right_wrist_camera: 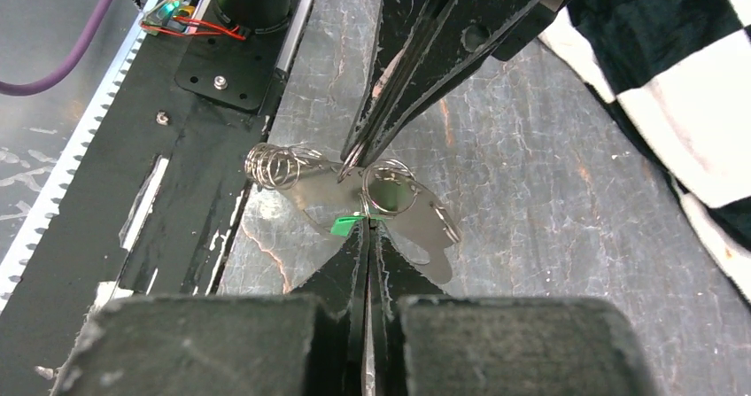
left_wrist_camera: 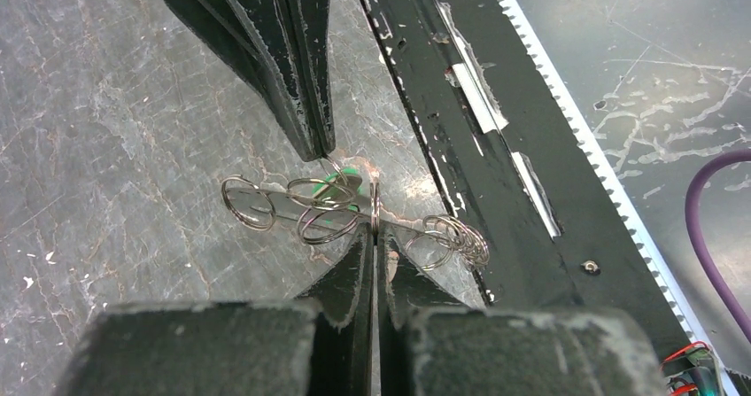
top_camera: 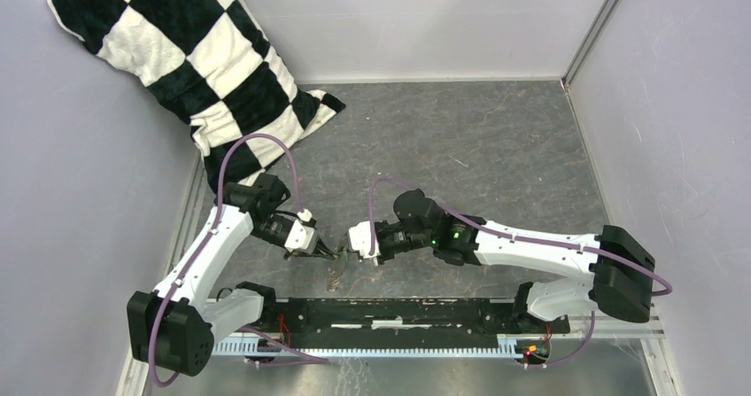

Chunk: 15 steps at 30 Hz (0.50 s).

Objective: Put the keys on the keyring

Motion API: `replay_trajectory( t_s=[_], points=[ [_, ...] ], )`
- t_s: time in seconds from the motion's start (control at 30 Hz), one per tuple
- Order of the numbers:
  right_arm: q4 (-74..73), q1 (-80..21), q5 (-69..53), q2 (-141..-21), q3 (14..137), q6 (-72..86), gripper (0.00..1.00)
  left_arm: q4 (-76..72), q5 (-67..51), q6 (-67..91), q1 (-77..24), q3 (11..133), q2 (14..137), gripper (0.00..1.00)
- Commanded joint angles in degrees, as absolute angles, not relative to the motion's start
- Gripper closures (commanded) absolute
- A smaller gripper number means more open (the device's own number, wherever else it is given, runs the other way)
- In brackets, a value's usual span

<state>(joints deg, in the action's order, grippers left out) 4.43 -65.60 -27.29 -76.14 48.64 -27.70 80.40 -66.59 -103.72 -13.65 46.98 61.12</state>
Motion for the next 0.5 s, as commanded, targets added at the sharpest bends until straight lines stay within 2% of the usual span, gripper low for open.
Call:
replay_trajectory(
  t_s=[0.0,0.47],
  points=[
    [5.6,-66.4,-24.3,-76.5,51.7,-30.2,1.0,81.6,-69.6,-106.3,-14.3,48.9,61.3,0.98],
    [1.9,-69.4,-21.4,-77.4,52.6,-35.0,1.0,83.2,-70.7,-106.3,-14.6,50.0,61.0,0.98]
  ],
)
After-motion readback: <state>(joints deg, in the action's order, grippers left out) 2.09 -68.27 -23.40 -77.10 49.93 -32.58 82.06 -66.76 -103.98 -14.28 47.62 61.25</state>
